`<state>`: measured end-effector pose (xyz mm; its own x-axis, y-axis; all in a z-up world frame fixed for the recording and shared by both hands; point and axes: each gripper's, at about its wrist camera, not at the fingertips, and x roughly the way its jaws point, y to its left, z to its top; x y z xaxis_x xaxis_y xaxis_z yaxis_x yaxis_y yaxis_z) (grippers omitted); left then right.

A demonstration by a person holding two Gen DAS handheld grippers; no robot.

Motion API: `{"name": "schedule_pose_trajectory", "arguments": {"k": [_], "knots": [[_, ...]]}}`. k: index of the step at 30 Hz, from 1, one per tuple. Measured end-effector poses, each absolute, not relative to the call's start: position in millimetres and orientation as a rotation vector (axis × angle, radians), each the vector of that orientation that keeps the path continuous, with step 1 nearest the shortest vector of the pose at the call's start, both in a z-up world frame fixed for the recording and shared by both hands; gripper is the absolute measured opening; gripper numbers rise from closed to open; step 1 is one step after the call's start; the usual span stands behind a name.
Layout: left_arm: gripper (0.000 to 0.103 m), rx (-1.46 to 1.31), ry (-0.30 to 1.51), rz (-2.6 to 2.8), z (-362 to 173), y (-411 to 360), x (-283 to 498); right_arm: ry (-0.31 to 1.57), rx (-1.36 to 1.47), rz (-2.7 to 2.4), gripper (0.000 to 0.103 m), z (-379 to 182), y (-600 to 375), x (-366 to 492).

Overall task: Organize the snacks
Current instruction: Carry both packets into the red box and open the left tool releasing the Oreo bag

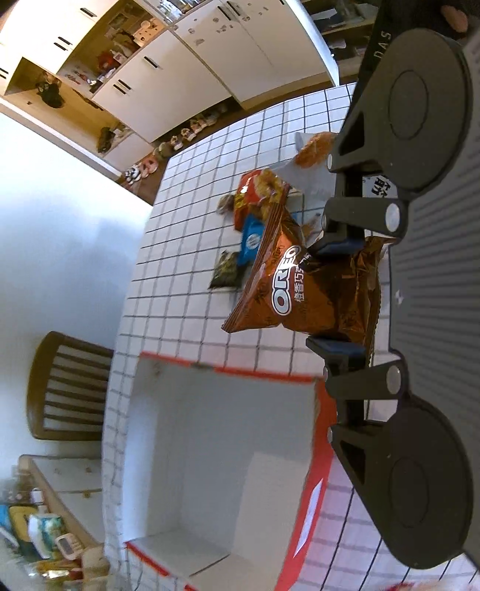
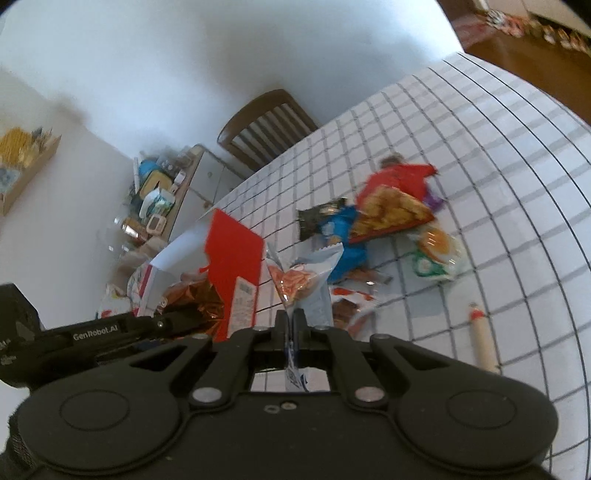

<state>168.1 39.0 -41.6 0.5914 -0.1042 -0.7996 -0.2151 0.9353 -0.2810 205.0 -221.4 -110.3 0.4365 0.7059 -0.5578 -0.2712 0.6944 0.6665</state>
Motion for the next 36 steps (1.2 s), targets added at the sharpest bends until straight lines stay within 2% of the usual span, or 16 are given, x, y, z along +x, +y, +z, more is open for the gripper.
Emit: {"name": "schedule_pose_trajectory", "arguments": {"k": [17, 28, 36], "knots": [[0.043, -0.284, 0.883, 0.208, -10, 148, 159, 0.809, 0.423, 0.764, 0.001, -39, -65, 212], [0.043, -0.241, 0.944, 0.273, -36, 211, 174, 0.780, 0.165, 0.737, 0.001, -35, 34, 219], [0.043, -0.212, 1.006, 0.274, -66, 229, 198, 0.832, -0.064, 0.674, 0.001, -66, 87, 220]]}}
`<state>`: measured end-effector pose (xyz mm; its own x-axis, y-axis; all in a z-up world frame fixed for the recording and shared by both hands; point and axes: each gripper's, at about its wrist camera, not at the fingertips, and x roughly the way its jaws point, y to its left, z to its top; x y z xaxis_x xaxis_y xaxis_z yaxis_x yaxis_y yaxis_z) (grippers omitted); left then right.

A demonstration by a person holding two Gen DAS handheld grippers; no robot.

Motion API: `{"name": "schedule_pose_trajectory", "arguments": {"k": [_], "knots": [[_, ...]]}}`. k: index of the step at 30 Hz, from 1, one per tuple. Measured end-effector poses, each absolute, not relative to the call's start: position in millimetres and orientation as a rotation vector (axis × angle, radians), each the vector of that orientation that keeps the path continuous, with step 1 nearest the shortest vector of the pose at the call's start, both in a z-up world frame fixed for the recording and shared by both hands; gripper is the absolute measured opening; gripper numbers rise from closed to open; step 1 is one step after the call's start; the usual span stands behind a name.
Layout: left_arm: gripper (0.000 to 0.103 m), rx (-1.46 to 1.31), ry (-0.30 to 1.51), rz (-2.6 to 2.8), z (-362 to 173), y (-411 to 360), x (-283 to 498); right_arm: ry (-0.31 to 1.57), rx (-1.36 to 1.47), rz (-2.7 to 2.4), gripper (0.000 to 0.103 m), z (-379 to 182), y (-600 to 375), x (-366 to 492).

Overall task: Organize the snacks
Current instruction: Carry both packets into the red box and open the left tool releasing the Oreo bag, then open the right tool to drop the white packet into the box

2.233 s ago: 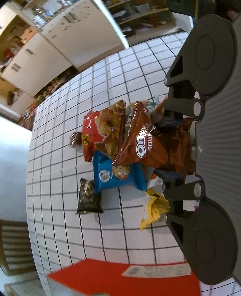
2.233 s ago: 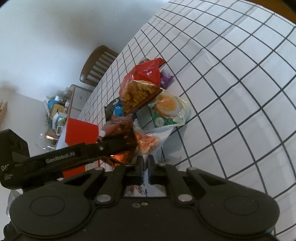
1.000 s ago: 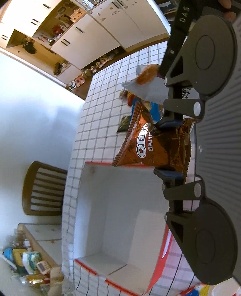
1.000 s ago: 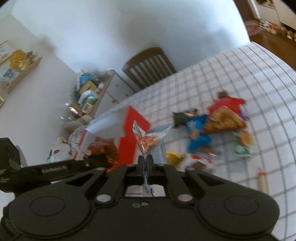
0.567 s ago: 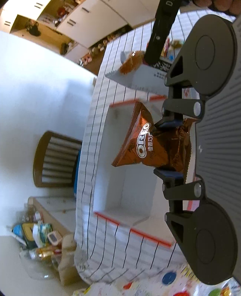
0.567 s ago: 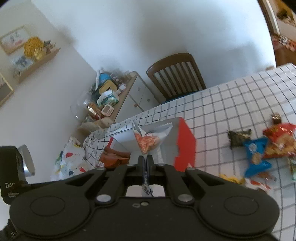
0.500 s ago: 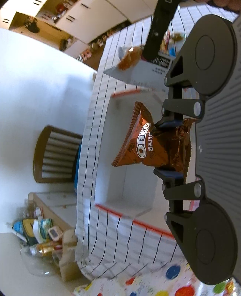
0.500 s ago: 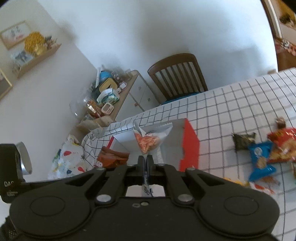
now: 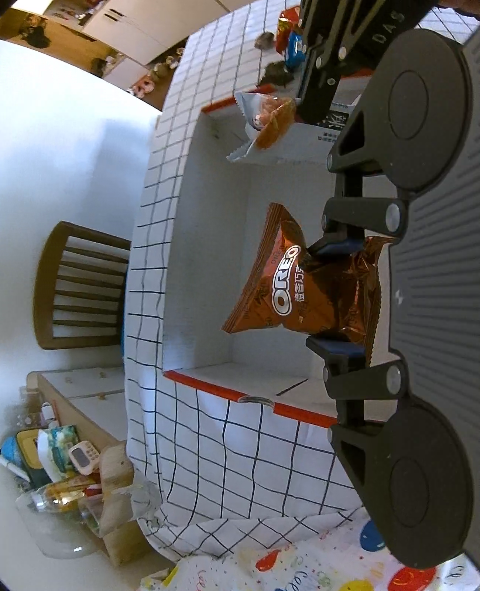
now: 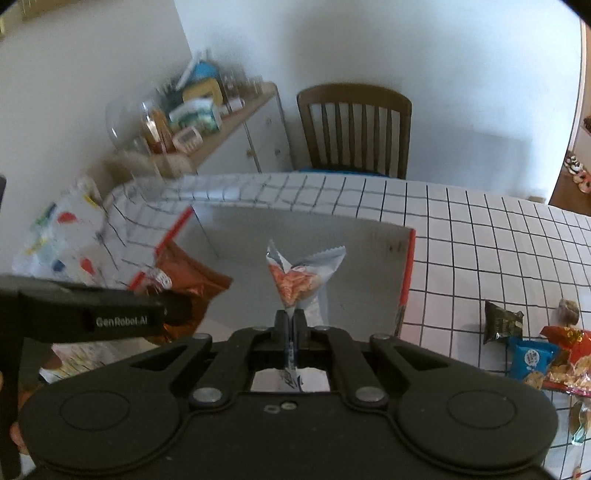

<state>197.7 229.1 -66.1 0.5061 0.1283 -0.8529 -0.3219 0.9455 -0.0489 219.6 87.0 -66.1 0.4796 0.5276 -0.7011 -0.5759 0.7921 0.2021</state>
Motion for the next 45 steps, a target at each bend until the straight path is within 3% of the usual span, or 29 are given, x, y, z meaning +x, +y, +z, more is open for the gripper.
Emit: {"name": "schedule_pose_trajectory", "arguments": {"k": [18, 25, 27, 29, 39, 45], "knots": [[0.043, -0.200, 1.166, 0.225, -121, 214, 218, 0.985, -0.098, 0.599, 0.003, -111, 102, 240], [0.044, -0.210, 1.176, 0.219, -124, 215, 219, 0.983, -0.072, 0.600, 0.014, -109, 95, 237], [0.064, -0.215, 1.170, 0.226, -124, 219, 220, 0.976, -0.069, 0.604, 0.017, -107, 93, 235], [0.071, -0.219, 1.149, 0.236, -121, 223, 220, 0.976, -0.059, 0.606, 0.019, -104, 91, 235], [0.071, -0.218, 1.058, 0.225, -90, 217, 199, 0.934, -0.013, 0.626, 0.032, -80, 73, 221], [0.072, -0.217, 0.985, 0.202, -68, 208, 182, 0.898, 0.002, 0.627, 0.046, -64, 58, 207]]}}
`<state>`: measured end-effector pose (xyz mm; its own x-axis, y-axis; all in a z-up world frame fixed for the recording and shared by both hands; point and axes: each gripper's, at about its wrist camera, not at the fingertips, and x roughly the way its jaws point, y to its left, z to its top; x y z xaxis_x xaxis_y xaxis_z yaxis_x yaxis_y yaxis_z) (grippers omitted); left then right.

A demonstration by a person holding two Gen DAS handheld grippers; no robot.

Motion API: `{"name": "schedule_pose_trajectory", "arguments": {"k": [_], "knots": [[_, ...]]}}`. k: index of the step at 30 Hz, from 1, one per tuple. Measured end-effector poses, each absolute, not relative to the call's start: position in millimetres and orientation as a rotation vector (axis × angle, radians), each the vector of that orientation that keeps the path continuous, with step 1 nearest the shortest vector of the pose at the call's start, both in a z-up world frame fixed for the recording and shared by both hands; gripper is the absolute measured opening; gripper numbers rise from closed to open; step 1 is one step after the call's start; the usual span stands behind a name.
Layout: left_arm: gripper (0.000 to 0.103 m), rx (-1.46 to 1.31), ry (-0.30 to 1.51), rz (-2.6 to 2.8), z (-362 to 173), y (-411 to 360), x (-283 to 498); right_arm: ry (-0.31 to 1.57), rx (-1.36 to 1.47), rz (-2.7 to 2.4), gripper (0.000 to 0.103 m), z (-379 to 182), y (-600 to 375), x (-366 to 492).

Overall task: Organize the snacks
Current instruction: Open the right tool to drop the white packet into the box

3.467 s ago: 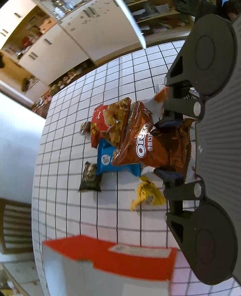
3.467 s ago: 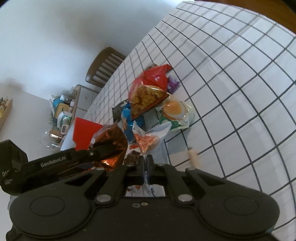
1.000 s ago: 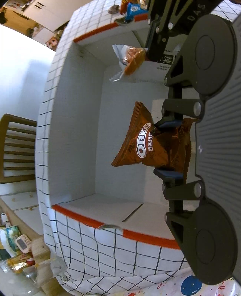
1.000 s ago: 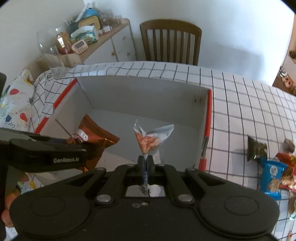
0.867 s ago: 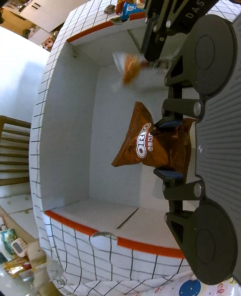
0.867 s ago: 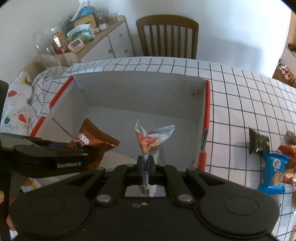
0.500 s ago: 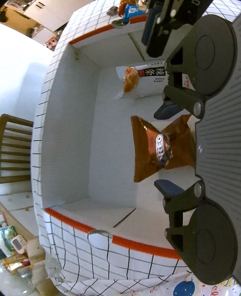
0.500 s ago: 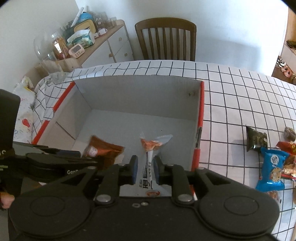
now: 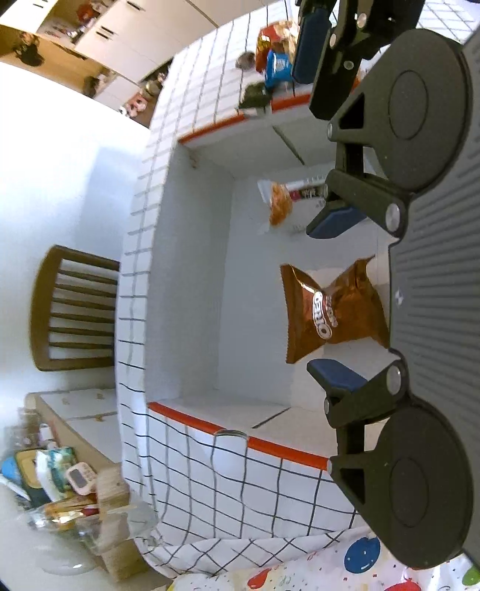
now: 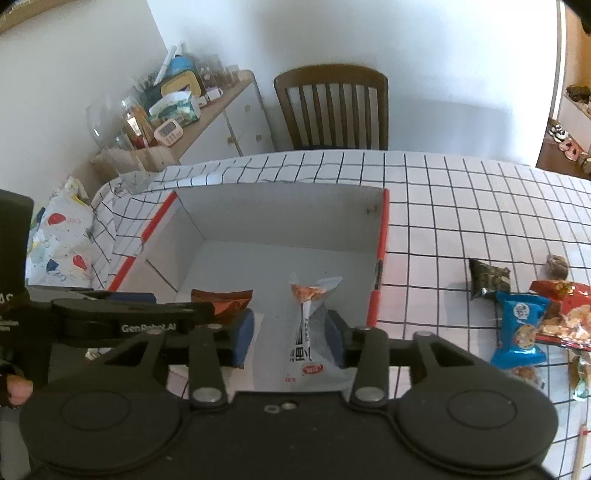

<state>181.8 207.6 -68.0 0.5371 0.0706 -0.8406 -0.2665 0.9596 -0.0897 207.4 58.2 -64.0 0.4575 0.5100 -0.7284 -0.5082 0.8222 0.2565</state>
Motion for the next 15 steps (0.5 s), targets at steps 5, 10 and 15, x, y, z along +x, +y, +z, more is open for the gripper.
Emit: {"name": "schedule_pose_trajectory", "arguments": {"k": [5, 10, 15], "knots": [[0.073, -0.216, 0.934, 0.170, -48, 198, 169, 0.861, 0.016, 0.628, 0.057, -50, 48, 196], [0.075, -0.204, 0.884, 0.141, -30, 186, 155, 0.824, 0.033, 0.629, 0.064, -36, 33, 184], [0.075, -0.189, 0.840, 0.107, -12, 171, 142, 0.799, 0.075, 0.633, 0.073, -22, 15, 173]]}}
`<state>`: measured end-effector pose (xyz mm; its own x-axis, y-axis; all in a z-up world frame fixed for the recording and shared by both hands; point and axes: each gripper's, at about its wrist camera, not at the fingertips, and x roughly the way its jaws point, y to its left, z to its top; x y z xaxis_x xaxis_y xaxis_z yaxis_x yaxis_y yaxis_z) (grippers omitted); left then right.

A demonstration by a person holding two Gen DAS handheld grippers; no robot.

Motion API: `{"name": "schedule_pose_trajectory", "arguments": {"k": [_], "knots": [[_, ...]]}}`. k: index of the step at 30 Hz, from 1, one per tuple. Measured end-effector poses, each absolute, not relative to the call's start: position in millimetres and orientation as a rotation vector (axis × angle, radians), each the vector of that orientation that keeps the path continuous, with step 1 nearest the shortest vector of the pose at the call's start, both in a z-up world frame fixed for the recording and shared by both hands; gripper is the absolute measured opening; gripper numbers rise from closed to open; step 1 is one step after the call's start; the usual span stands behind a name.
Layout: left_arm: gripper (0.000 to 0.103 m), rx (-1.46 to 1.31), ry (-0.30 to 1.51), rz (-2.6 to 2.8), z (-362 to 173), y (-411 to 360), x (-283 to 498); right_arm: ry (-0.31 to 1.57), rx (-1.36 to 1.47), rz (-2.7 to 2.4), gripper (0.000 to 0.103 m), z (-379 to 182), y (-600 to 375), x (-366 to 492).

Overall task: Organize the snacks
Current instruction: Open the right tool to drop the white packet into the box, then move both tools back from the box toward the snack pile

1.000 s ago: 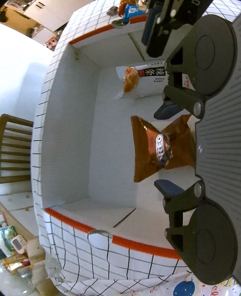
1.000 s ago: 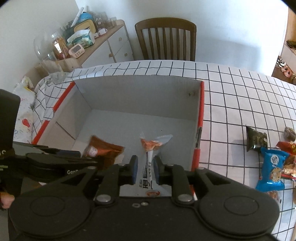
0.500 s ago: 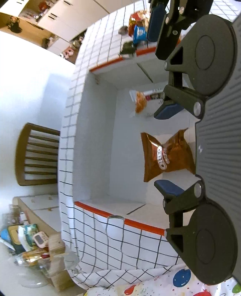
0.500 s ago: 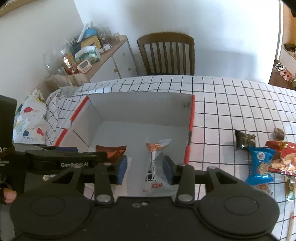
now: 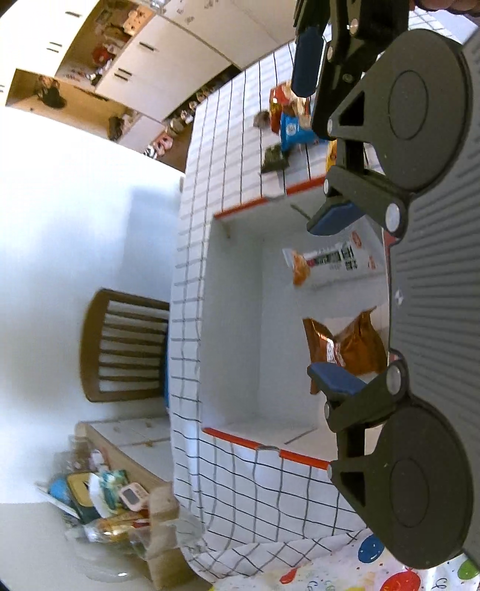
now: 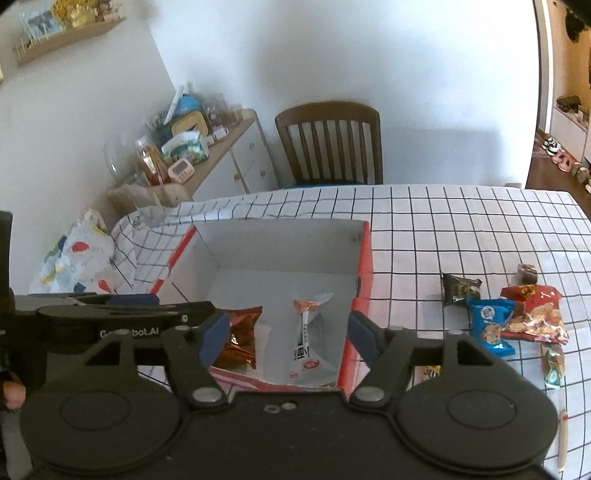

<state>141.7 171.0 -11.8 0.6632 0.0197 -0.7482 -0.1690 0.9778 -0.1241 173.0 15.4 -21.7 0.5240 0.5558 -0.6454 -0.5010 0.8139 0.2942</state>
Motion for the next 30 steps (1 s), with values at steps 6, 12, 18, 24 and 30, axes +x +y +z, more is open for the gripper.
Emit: {"name": "schedule_pose_trajectory", "arguments": {"k": [6, 12, 18, 24, 30], "knots": [[0.076, -0.180, 0.799, 0.089, 7, 152, 129, 0.753, 0.097, 0.635, 0.085, -5, -9, 160], [0.085, -0.153, 0.756, 0.070, 20, 124, 118, 0.717, 0.122, 0.616, 0.096, 6, -41, 152], [0.086, -0.161, 0.726, 0.049, 24, 95, 112, 0.683, 0.121, 0.590, 0.101, 13, -85, 149], [0.103, -0.190, 0.721, 0.020, 17, 63, 116, 0.670, 0.120, 0.535, 0.102, 6, -141, 145], [0.103, -0.223, 0.749, -0.023, -1, 28, 129, 0.679, 0.105, 0.477, 0.102, -14, -193, 140]]}}
